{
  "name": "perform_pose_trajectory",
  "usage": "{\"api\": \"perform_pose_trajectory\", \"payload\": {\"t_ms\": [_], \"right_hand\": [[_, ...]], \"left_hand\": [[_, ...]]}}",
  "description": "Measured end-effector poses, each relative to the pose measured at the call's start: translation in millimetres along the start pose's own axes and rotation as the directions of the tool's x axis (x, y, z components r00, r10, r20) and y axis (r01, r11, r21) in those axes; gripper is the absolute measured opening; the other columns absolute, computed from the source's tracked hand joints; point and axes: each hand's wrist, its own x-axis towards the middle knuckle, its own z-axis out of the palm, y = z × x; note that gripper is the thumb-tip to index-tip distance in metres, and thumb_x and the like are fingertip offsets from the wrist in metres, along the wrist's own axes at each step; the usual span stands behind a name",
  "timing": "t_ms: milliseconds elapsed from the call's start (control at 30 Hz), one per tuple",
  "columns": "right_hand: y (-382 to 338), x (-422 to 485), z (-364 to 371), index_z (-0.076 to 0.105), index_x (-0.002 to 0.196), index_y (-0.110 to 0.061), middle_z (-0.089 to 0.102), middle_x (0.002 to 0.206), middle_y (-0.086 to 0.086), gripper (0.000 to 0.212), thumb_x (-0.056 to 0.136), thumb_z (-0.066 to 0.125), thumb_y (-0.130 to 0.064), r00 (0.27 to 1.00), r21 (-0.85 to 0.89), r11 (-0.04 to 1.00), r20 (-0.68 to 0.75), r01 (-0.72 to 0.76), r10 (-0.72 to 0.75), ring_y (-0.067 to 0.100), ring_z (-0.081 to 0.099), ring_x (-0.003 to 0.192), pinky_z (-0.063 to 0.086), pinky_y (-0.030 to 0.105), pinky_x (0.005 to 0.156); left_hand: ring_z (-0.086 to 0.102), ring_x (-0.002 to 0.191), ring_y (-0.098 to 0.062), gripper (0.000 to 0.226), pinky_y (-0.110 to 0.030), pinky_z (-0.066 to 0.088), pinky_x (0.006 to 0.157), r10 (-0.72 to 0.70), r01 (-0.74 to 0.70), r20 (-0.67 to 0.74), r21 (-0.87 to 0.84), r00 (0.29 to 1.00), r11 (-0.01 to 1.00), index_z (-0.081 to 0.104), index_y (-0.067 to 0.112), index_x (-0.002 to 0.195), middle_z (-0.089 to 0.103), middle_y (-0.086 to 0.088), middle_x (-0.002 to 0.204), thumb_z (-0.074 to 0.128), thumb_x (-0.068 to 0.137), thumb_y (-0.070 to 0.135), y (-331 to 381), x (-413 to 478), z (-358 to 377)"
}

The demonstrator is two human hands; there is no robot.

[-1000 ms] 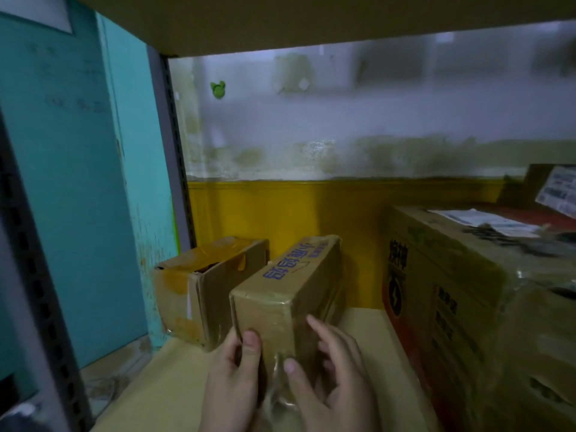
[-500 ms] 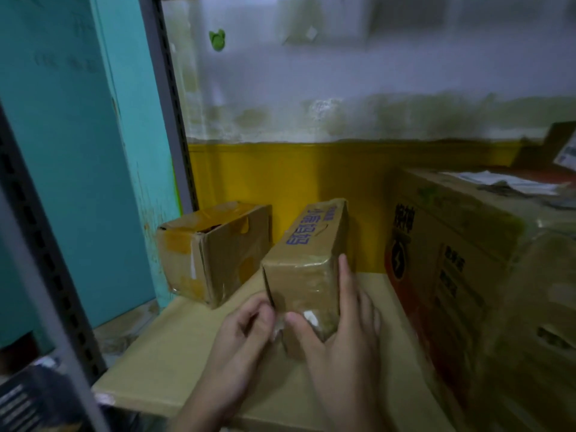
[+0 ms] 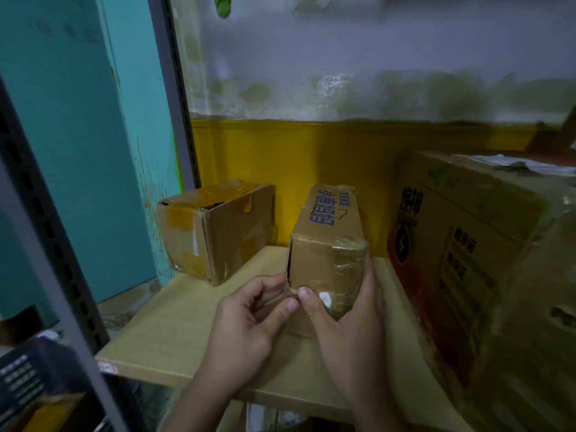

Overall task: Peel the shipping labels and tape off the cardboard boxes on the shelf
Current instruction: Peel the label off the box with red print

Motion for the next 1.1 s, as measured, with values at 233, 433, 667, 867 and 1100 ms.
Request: {"api": "perform_pose_trajectory", "payload": {"t_ms": [233, 433, 667, 867, 1100], "right_hand": [[-1.1, 0.3, -1.0, 0.018, 0.147, -0.05, 0.039, 0.146, -0.016, 0.1, 0.067, 0.076, -0.054, 0.999, 0.009, 1.0, 0.034, -0.03, 0.03, 0.013, 0.039, 0.135, 0.042, 0.048, 0.104], [-1.2, 0.5, -2.4, 0.018, 0.148, -0.048, 0.04, 0.146, -0.015, 0.1, 0.066, 0.075, -0.054, 0.998, -0.003, 0.999, 0.035, -0.042, 0.043, 0.014, 0.039, 0.135, 0.041, 0.049, 0.104], [-4.1, 0.9, -1.8, 0.014, 0.15, -0.045, 0.034, 0.15, -0.013, 0.102, 0.07, 0.077, -0.049, 0.998, -0.052, 0.998, 0.053, -0.034, 0.036, 0.014, 0.032, 0.138, 0.036, 0.044, 0.109], [-5.9, -0.9, -2.7, 0.01, 0.15, -0.048, 0.031, 0.151, -0.016, 0.102, 0.071, 0.075, -0.053, 0.997, -0.056, 0.998, 0.069, -0.043, 0.046, 0.011, 0.031, 0.138, 0.036, 0.037, 0.106], [-7.1, -1.1, -1.4, 0.009, 0.151, -0.044, 0.029, 0.153, -0.014, 0.1, 0.074, 0.07, -0.056, 0.996, -0.104, 0.994, 0.086, -0.017, 0.026, 0.012, 0.029, 0.14, 0.035, 0.037, 0.106]], "left_hand": [[0.072, 0.089, -0.007, 0.028, -0.015, 0.055, 0.077, -0.012, 0.013, -0.029, 0.03, 0.999, 0.999, 0.062, 0.007, 0.086, 0.075, 0.003, 0.087, 0.081, 0.066, 0.01, 1.7, 0.0, -0.2], [0.07, 0.085, -0.001, 0.022, -0.013, 0.053, 0.072, 0.066, -0.07, 0.027, 0.206, 0.997, 0.976, 0.058, 0.008, 0.084, 0.071, 0.011, 0.083, 0.078, 0.077, 0.006, 1.0, 0.2, -2.2], [0.055, 0.08, -0.006, 0.015, -0.024, 0.045, 0.067, 0.105, -0.38, 0.433, 0.619, 0.895, 0.687, 0.054, 0.018, 0.084, 0.058, 0.01, 0.081, 0.065, 0.092, 0.023, 21.8, 27.7, -27.1], [0.054, 0.1, -0.005, 0.014, -0.023, 0.044, 0.083, 0.206, -0.576, 0.588, 0.557, 0.782, 0.599, 0.06, 0.017, 0.08, 0.052, 0.009, 0.109, 0.066, 0.092, 0.021, 30.9, 41.2, -39.3], [0.058, 0.078, -0.009, 0.019, -0.026, 0.047, 0.066, 0.142, -0.497, 0.597, 0.488, 0.79, 0.717, 0.057, 0.023, 0.077, 0.057, 0.013, 0.081, 0.061, 0.092, 0.033, 41.4, 36.7, -49.3]]}}
